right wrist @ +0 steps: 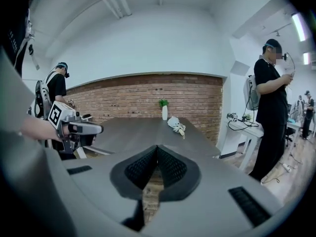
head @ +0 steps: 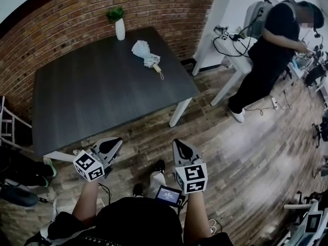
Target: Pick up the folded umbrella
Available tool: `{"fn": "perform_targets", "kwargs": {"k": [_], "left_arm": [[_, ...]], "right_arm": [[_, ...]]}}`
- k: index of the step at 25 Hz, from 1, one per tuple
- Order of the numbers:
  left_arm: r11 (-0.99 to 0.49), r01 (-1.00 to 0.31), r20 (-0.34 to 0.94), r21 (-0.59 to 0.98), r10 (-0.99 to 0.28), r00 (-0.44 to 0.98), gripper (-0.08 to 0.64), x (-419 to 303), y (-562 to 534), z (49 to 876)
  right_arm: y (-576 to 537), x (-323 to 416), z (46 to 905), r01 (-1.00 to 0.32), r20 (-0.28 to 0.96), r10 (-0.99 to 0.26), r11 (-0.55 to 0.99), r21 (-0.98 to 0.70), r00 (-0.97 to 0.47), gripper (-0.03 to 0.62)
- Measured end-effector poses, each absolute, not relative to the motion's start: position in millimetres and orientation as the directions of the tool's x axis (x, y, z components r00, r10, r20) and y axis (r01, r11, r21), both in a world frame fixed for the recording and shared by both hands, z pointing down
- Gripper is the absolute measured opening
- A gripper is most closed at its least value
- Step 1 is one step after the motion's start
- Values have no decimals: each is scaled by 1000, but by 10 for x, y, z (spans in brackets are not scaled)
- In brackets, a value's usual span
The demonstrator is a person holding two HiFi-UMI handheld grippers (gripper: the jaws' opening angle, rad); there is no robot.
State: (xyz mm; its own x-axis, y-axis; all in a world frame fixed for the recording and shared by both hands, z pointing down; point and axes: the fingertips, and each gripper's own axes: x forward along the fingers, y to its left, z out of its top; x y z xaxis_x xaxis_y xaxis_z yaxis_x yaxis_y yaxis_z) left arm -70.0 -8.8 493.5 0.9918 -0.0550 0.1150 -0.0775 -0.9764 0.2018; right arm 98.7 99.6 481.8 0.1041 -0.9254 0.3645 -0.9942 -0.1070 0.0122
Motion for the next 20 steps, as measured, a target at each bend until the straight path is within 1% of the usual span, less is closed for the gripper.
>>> {"fn": "perform_targets", "kwargs": {"k": [4, 8, 12, 17, 20], "left_arm": [[-991, -28, 169, 128, -6, 986, 2, -151, -347, 4808], [-996, -49, 199, 72, -33, 979, 2, 398, -695, 4668], [-997, -71, 242, 33, -61, 968, 2, 862, -987, 4597], [-995, -102, 263, 23, -92, 960, 2, 1320, -1254, 4531], [-993, -112, 274, 23, -101, 956, 2, 1470, -1385, 4509]], "right_arm": [[458, 1304, 4741, -999, 368, -929, -39, 18, 43, 9], [-29, 1680, 4605, -999, 359, -933, 21, 34, -7, 9], [-414, 2082, 4553, -998, 346, -938, 46, 30, -33, 9], [-795, 2415, 4500, -994, 359, -929, 105, 12, -93, 9], [-998, 2501, 4445, -991, 355, -926, 134, -1, -126, 9]]}}
